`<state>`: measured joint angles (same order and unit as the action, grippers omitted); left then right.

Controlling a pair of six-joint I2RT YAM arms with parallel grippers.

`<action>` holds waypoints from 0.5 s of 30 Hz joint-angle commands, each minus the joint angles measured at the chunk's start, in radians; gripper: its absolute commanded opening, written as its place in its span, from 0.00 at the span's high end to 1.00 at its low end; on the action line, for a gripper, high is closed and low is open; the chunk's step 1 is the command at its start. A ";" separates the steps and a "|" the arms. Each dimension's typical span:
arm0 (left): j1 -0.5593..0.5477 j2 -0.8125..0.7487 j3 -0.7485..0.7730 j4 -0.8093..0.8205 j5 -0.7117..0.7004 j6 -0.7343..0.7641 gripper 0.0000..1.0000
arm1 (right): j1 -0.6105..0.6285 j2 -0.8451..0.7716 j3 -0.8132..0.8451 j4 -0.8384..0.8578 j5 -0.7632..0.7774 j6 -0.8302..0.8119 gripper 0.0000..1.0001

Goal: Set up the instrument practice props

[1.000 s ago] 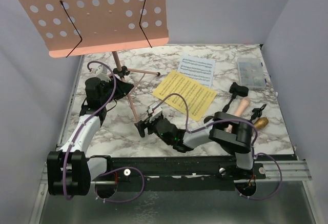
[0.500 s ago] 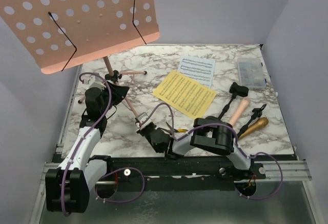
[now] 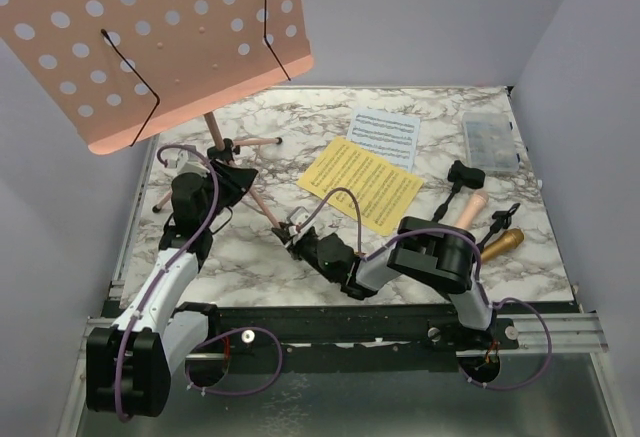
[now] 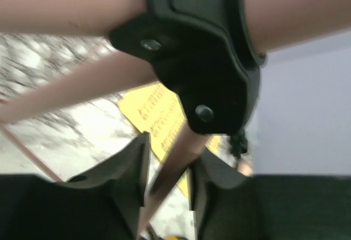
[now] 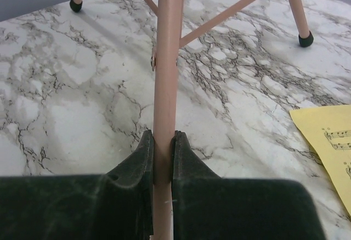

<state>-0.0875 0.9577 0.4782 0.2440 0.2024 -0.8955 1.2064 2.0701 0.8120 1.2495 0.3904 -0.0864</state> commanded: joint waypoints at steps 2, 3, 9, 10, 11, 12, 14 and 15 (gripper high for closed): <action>0.020 0.000 -0.054 -0.216 0.058 -0.113 0.37 | -0.022 -0.018 -0.092 -0.059 -0.160 0.033 0.99; 0.019 -0.015 -0.048 -0.239 0.069 -0.114 0.30 | -0.027 -0.024 -0.094 -0.056 -0.174 0.042 0.99; 0.019 -0.185 -0.034 -0.386 0.096 -0.144 0.01 | -0.088 -0.033 -0.073 -0.087 -0.237 0.081 0.99; 0.020 -0.211 -0.034 -0.405 0.101 -0.146 0.01 | -0.097 -0.036 -0.069 -0.095 -0.243 0.082 0.99; 0.020 -0.238 -0.032 -0.418 0.111 -0.146 0.01 | -0.104 -0.038 -0.061 -0.103 -0.243 0.083 1.00; 0.020 -0.257 -0.032 -0.437 0.120 -0.147 0.01 | -0.106 -0.041 -0.051 -0.118 -0.241 0.083 1.00; 0.019 -0.293 -0.031 -0.461 0.150 -0.149 0.01 | -0.108 -0.053 -0.033 -0.165 -0.236 0.111 0.99; 0.019 -0.304 -0.030 -0.465 0.183 -0.146 0.01 | -0.108 -0.065 -0.024 -0.196 -0.227 0.127 0.95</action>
<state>-0.0731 0.7071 0.4454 -0.1215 0.2932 -1.0306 1.1145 2.0266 0.7639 1.2411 0.1925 -0.0059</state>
